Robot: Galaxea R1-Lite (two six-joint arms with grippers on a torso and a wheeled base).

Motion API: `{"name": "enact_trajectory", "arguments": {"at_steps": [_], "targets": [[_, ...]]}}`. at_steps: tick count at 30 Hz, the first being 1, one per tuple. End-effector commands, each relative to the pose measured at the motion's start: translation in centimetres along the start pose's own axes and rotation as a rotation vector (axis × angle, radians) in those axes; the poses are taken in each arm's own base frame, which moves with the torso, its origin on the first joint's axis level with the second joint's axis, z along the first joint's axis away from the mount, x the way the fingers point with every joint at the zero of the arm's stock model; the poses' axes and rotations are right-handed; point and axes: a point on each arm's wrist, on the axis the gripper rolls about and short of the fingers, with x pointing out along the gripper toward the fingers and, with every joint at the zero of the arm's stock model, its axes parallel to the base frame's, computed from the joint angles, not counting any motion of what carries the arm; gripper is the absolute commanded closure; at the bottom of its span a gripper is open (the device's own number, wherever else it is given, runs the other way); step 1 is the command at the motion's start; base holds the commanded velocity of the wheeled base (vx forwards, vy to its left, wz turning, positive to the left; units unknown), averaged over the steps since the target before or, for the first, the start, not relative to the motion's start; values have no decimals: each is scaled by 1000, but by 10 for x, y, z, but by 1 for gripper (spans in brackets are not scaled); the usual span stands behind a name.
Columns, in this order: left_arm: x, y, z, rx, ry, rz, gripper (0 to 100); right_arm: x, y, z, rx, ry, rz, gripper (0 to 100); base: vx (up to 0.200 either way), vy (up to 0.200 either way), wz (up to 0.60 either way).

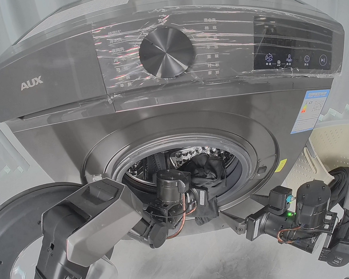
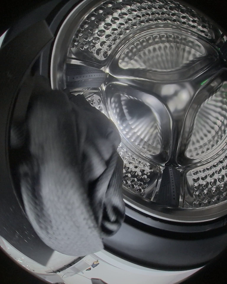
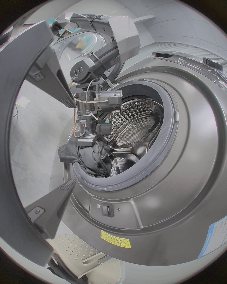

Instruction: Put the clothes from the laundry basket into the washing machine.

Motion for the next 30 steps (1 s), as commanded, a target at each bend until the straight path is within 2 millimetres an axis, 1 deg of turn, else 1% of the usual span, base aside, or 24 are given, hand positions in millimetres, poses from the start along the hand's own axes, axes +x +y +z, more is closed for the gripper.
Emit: {"name": "enact_trajectory", "arguments": {"at_steps": [1, 3, 5, 7, 8, 9, 10, 11, 14, 21, 22, 25, 27, 30], "targets": [[18, 1, 4, -15, -60, 25, 100, 0, 0, -1, 0, 3, 0, 0, 0, 0, 0], [27, 4, 16, -26, -123, 61, 100, 0, 0, -1, 0, 3, 0, 0, 0, 0, 0], [35, 13, 30, -40, -190, 104, 100, 0, 0, -1, 0, 3, 0, 0, 0, 0, 0], [38, 16, 35, -46, -216, 117, 100, 0, 0, -1, 0, 3, 0, 0, 0, 0, 0], [44, 24, 43, -54, -255, 150, 100, 0, 0, -1, 0, 3, 0, 0, 0, 0, 0], [44, 24, 44, -55, -258, 153, 100, 0, 0, -1, 0, 3, 0, 0, 0, 0, 0], [49, 34, 53, -65, -301, 191, 100, 0, 0, -1, 0, 3, 0, 0, 0, 0, 0], [52, 38, 57, -71, -322, 212, 100, 0, 0, -1, 0, 3, 0, 0, 0, 0, 0], [55, 48, 66, -78, -356, 247, 100, 0, 0, -1, -1, 4, -1, 0, 0, 0, 0], [54, 50, 68, -78, -351, 254, 100, 0, 0, -2, -1, 7, -2, 0, 0, 0, 0], [54, 50, 68, -78, -348, 254, 0, 0, 0, -2, -2, 9, -2, 0, 0, 0, 0], [53, 49, 65, -78, -337, 253, 0, 0, -1, -2, -2, 10, -2, 0, 0, 0, 0], [49, 47, 58, -73, -302, 252, 0, 0, -1, -2, -2, 10, -2, 0, 0, 0, 0], [26, 42, 56, -48, -215, 248, 0, 0, -1, -2, -2, 10, -2, 0, 0, 0, 0]]}}
